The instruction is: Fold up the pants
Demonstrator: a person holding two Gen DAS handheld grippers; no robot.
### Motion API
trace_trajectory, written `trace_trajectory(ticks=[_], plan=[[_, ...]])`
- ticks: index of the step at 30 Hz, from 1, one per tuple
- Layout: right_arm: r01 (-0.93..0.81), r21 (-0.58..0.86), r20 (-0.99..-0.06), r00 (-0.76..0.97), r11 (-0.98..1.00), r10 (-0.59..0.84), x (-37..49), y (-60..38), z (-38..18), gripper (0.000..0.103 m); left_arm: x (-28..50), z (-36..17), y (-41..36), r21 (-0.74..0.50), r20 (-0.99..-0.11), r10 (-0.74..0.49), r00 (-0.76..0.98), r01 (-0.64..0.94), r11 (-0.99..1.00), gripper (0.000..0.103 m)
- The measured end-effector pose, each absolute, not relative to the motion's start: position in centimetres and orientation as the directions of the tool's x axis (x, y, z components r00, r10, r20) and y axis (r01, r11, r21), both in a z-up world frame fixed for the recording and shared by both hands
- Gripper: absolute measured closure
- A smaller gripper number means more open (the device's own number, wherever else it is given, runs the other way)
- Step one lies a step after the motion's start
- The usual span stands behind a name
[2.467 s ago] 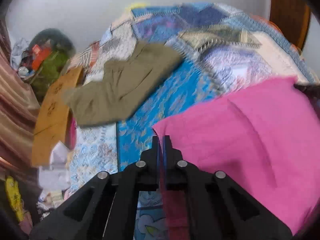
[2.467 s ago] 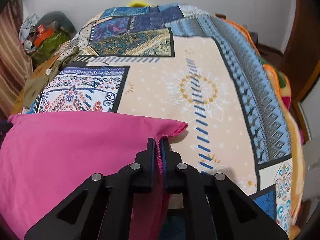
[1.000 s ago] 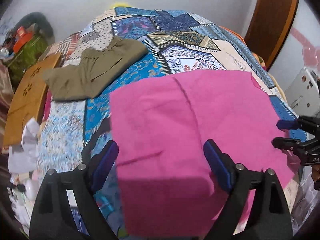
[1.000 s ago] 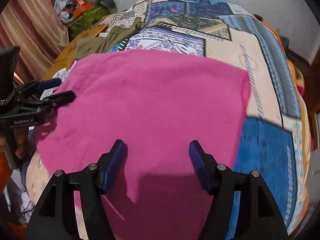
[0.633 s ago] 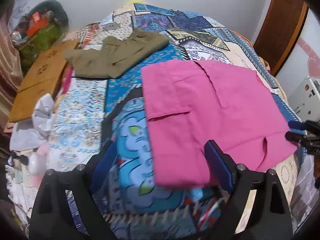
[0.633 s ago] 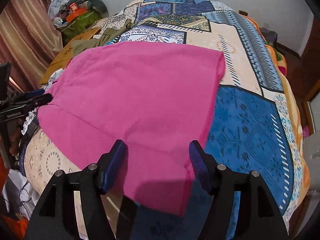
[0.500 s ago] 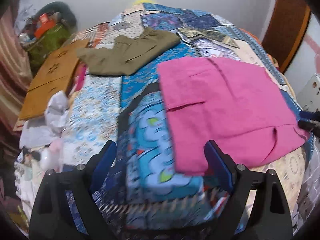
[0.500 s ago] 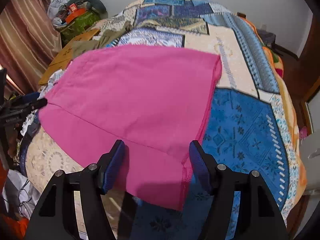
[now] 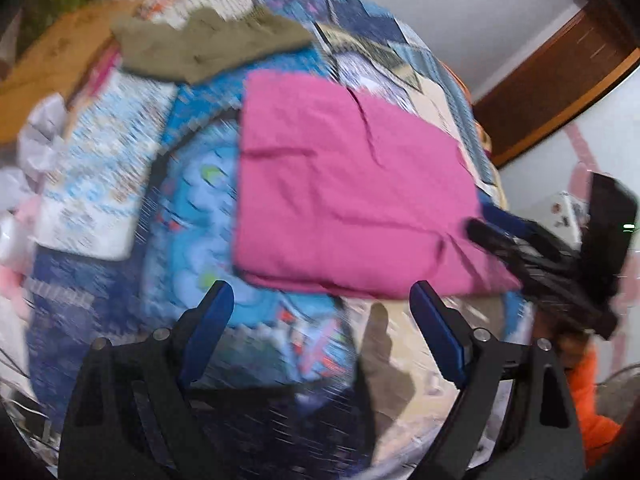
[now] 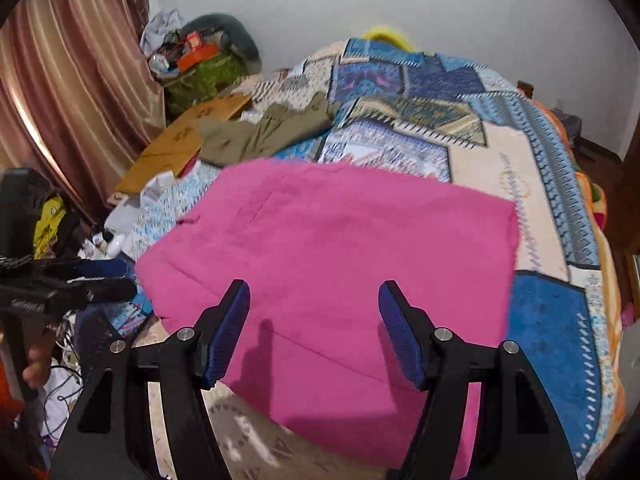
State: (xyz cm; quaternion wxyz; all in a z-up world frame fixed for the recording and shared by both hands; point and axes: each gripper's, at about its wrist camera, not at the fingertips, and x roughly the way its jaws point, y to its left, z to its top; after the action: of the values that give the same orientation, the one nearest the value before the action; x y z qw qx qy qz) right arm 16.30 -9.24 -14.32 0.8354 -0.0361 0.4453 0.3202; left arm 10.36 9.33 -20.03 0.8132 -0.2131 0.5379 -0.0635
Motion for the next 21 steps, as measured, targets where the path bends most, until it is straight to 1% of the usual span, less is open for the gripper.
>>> trace_trajectory(ticks=[2,4,9,16,17,18,19,20,21], plan=[[-0.569,0.200,-0.795,0.382,0.798,0.471,16.2,-8.6,-15.5,0.040,10.1,-20.5,8.8,-0.452,-0.839,-0.370,0.399,-0.133,0.882,0.013],[-0.575,0.186,-0.819,0.357,0.797,0.448,16.0,-8.4,-16.8,0.040,9.9,-20.7,8.4,-0.459,-0.834,-0.370,0.410,-0.142,0.877,0.012],[-0.576,0.211,-0.814,0.344,0.790,0.468,15.8,-9.2,-17.0,0.040,10.6,-21.7,8.6,-0.532,-0.796,-0.422,0.435,-0.171,0.829,0.001],[-0.578,0.221,-0.812,0.337,0.785,0.476,15.8,-9.1,-17.1,0.040,13.4,-21.8,9.1,-0.570,-0.773,-0.442,0.456,-0.192,0.799,0.001],[-0.578,0.224,-0.811,0.336,0.785,0.479,15.8,-9.1,-17.1,0.040,13.6,-21.6,9.3,-0.576,-0.770,-0.444,0.458,-0.200,0.793,0.006],[-0.578,0.225,-0.810,0.336,0.785,0.480,15.8,-9.2,-17.1,0.040,13.9,-21.5,9.5,-0.568,-0.775,-0.432,0.461,-0.211,0.796,0.019],[-0.577,0.226,-0.809,0.337,0.785,0.481,15.8,-9.3,-17.1,0.040,14.0,-21.3,9.6,-0.551,-0.785,-0.412,0.462,-0.220,0.805,0.027],[-0.576,0.228,-0.809,0.337,0.785,0.482,15.8,-9.4,-17.2,0.040,14.2,-21.2,9.6,-0.522,-0.802,-0.380,0.461,-0.233,0.821,0.044],[-0.574,0.230,-0.808,0.337,0.785,0.483,15.8,-9.4,-17.1,0.040,14.4,-21.2,9.7,-0.498,-0.815,-0.355,0.459,-0.241,0.833,0.059]])
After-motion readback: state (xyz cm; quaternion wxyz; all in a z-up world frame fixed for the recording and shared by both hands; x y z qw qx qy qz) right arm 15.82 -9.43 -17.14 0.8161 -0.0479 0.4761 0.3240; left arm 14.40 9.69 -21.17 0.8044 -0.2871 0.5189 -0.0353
